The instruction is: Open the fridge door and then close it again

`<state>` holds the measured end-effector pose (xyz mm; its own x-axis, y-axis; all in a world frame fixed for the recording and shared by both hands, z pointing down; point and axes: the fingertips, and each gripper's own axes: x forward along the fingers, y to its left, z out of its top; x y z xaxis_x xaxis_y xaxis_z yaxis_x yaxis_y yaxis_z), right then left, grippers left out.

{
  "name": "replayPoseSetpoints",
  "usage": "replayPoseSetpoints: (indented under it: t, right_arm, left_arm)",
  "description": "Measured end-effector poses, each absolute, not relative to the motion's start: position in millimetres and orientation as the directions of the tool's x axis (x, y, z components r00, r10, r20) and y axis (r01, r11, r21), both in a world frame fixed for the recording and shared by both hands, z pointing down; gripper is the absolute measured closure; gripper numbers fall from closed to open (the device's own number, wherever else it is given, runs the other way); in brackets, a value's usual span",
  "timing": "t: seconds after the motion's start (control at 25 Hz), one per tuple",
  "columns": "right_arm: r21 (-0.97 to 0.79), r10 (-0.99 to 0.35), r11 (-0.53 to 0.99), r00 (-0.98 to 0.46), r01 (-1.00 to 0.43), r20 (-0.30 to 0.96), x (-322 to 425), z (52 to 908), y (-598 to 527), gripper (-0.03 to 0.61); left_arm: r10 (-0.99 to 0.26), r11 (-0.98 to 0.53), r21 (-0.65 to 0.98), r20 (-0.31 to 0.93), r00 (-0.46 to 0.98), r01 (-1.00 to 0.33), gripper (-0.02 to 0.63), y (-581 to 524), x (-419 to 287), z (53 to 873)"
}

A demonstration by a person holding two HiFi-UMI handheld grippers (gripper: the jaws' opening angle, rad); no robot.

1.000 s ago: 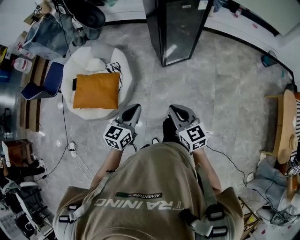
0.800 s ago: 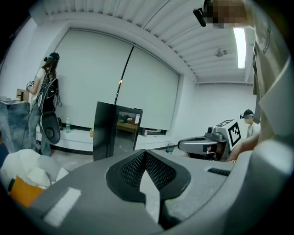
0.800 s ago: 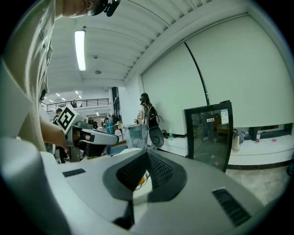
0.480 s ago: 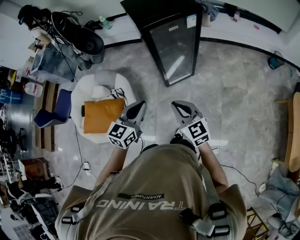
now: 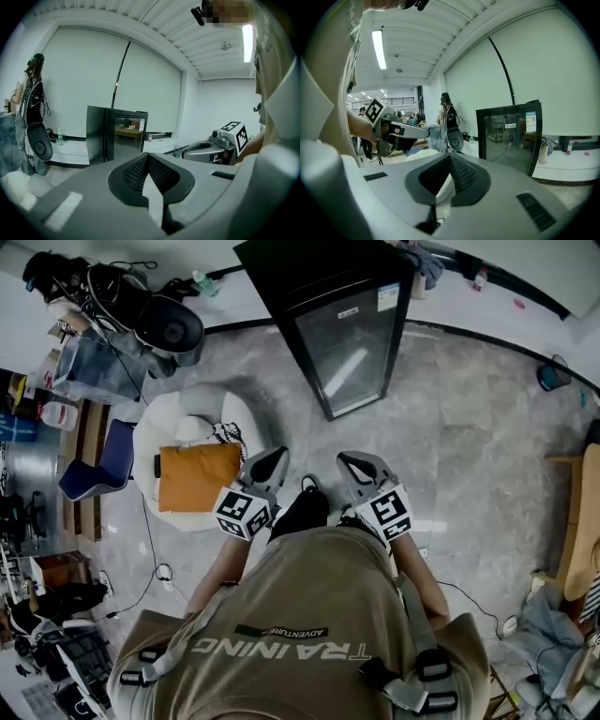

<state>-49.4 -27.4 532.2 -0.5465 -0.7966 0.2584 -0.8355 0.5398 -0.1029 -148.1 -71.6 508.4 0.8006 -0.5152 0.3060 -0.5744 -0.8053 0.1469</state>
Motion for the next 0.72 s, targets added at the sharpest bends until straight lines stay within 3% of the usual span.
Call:
replayPoseSetpoints:
  t: [0.72]
  right_arm:
    - [-0.032, -0.853, 0.441, -0.431, -0.897, 0.294, -51, 499, -200, 0.583]
  left_arm:
    - [-0.363, -0.881, 0.183, 0.331, 0.871, -0.436, 0.614, -254, -132, 540]
